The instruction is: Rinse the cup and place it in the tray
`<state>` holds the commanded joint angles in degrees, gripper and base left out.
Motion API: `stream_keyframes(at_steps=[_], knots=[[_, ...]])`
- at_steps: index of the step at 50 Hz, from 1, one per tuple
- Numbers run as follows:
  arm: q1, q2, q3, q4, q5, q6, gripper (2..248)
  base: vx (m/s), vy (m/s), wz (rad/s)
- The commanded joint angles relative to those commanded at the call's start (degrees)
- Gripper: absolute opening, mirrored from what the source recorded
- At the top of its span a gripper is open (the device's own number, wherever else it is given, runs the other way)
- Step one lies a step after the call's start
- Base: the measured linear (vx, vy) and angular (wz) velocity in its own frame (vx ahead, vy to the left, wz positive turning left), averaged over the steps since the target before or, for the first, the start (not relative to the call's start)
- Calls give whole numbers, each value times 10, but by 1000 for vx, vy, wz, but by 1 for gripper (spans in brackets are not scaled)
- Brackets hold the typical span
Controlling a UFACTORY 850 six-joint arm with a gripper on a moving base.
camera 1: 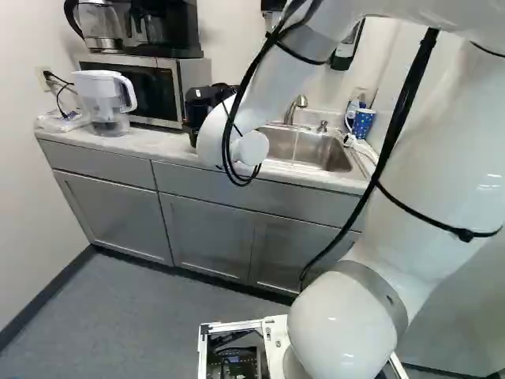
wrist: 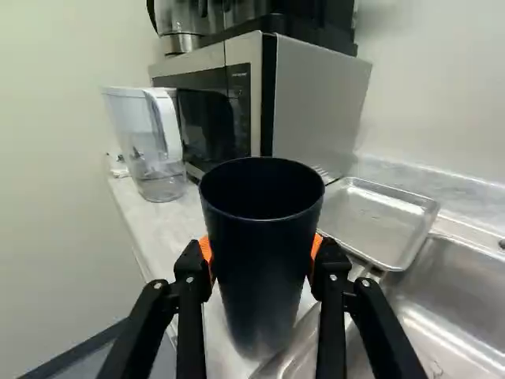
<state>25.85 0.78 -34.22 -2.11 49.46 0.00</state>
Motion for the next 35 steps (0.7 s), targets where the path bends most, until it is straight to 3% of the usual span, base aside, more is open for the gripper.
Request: stream_keyframes(at_steps=[35], knots=[[-65, 49, 2, 0, -40, 0, 126, 0, 0, 0]])
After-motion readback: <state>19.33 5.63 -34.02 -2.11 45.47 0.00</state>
